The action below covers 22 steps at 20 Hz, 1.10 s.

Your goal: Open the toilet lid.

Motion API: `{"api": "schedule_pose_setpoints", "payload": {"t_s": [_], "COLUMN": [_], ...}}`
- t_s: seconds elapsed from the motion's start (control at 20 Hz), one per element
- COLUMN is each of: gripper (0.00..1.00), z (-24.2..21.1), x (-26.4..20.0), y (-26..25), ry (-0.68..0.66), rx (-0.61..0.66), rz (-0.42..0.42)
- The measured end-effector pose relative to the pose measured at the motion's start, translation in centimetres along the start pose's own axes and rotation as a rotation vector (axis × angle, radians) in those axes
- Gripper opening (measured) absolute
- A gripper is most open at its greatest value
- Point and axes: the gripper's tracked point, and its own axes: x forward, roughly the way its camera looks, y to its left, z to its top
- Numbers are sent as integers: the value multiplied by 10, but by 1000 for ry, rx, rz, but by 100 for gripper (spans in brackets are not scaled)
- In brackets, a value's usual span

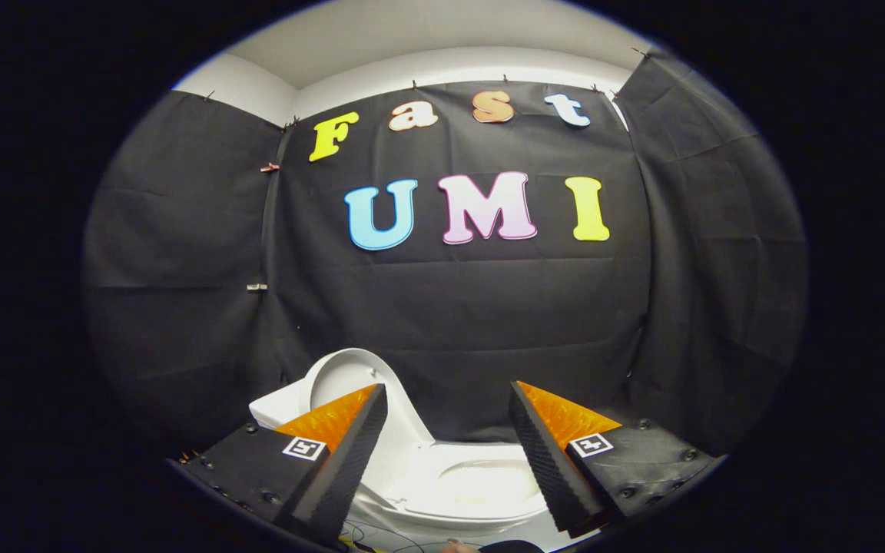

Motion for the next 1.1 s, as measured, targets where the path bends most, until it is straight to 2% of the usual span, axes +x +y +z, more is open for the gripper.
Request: {"api": "schedule_pose_setpoints", "payload": {"t_s": [0.5,1.1], "gripper": [99,99], "z": [31,37], "x": [-22,-29], "y": [-26,-40], "ry": [-66,-75], "rx": [-12,-13], "rz": [-46,-63]}}
